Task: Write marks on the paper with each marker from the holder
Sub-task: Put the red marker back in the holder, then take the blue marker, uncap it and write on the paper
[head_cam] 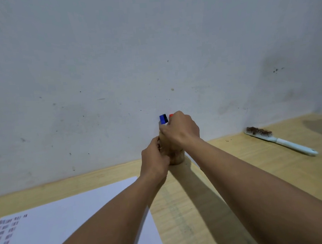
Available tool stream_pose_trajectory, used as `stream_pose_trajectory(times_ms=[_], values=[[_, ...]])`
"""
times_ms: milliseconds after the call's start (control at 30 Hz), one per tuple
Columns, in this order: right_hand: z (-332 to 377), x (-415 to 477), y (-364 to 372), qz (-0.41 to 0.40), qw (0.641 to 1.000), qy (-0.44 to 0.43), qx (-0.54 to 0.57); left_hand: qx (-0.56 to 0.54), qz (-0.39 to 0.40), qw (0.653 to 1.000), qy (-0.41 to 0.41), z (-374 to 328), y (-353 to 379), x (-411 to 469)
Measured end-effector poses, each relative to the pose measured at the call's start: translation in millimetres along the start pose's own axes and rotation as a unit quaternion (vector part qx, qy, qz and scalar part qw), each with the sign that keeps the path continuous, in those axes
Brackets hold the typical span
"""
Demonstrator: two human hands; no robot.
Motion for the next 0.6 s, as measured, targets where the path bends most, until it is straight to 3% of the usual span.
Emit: stream_pose_trajectory(times_ms=[400, 600], values=[[57, -19, -51, -0.106, 0.982, -0.121, 0.098, 0.017, -0.020, 1.000, 0.005, -10, -40, -7], [114, -45, -66, -0.086, 0.969, -0.202, 0.115, 0.013, -0.113, 0.993, 0.007, -32, -120, -27]])
Point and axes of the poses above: each hand's wrist, its own x-axis towards the middle knuckle, its own y-axis out of the palm, z = x × y, the point moved 10 cm from there along x, towards the middle knuckle, and after that the axes turned 6 degrees about x, right-handed, at the moved point
